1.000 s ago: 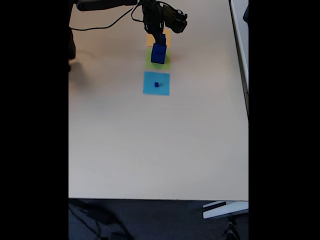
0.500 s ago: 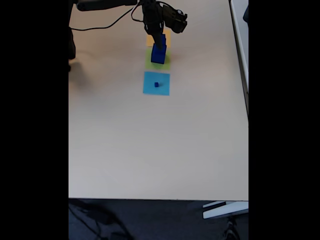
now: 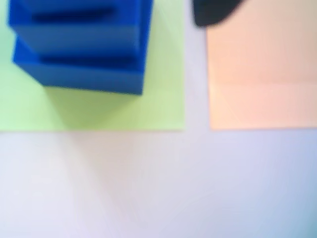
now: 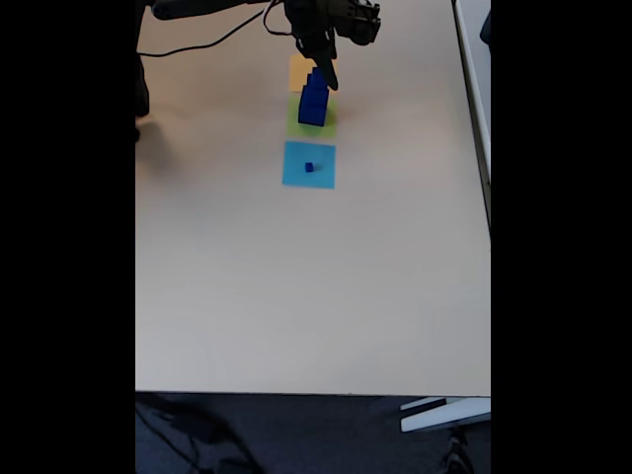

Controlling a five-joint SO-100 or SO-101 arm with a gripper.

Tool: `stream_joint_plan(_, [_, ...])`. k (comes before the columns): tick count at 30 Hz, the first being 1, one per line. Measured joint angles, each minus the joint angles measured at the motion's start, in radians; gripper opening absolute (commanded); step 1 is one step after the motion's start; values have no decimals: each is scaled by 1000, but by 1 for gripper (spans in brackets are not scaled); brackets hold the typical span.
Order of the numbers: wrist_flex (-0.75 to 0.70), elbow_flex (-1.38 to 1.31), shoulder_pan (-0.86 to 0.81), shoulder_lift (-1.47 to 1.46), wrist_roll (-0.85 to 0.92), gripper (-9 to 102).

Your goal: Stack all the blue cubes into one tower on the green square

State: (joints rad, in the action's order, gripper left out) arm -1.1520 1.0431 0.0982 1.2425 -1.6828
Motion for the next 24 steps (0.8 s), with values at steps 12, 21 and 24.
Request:
stream_joint_plan(12, [86,-144,-78,0,193,32])
stream_joint_plan(21, [152,14,-238,9,399,31])
stream_joint_plan(24, [199,149,-267,57,426,31])
